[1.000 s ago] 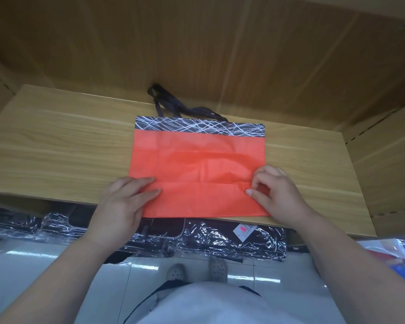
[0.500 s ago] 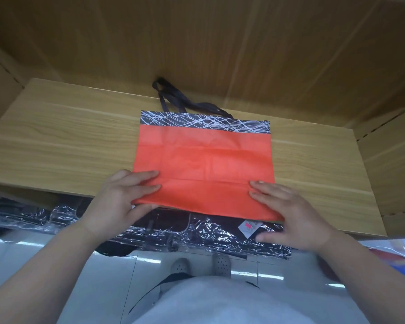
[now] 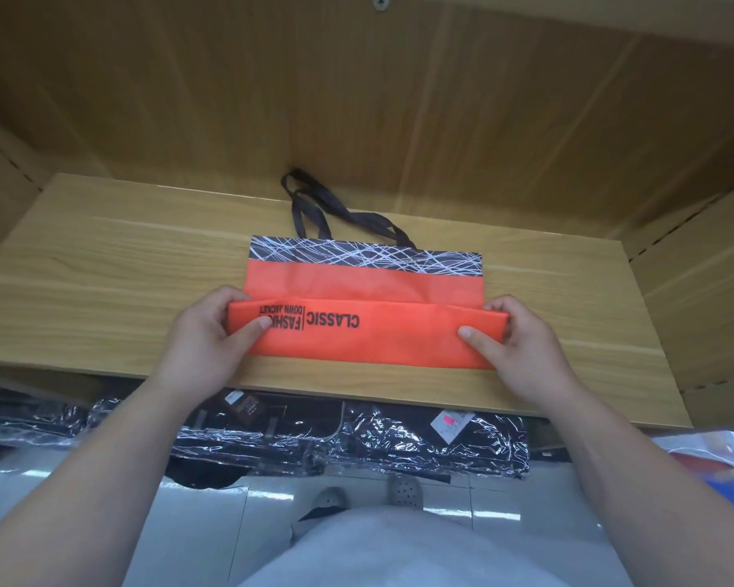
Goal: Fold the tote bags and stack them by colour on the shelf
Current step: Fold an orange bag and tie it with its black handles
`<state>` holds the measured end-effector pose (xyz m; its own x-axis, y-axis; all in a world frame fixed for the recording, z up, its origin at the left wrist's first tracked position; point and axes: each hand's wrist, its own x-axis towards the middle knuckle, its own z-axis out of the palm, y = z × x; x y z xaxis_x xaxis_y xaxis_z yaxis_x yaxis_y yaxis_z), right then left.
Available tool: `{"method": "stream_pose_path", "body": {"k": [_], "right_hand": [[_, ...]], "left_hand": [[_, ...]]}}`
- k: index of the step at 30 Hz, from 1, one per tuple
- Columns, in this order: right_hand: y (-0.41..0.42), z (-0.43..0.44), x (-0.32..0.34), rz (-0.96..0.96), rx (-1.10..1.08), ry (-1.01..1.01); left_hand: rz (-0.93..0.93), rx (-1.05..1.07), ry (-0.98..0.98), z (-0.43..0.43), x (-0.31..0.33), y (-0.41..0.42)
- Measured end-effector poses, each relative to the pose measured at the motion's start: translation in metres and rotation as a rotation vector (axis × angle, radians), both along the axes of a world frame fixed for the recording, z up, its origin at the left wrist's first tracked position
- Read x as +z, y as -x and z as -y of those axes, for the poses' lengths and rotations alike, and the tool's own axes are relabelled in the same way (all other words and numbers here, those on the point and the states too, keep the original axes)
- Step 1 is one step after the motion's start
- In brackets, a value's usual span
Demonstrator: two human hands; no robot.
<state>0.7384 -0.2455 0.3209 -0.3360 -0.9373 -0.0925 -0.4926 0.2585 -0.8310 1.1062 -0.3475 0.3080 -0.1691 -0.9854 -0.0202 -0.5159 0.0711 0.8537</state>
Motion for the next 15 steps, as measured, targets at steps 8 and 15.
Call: {"method": "stream_pose_path", "body": {"k": [8,15], "right_hand": [[-0.008,0.018,-0.001,-0.439,-0.036,-0.089],[-0.001,0.009,-0.024,-0.657,0.439,0.276]], "left_hand": [[0.26,0.004,0.304,0.001,-0.01,0.004],[0.401,-0.149,0.524,0.003,-0.017,0.001]]}}
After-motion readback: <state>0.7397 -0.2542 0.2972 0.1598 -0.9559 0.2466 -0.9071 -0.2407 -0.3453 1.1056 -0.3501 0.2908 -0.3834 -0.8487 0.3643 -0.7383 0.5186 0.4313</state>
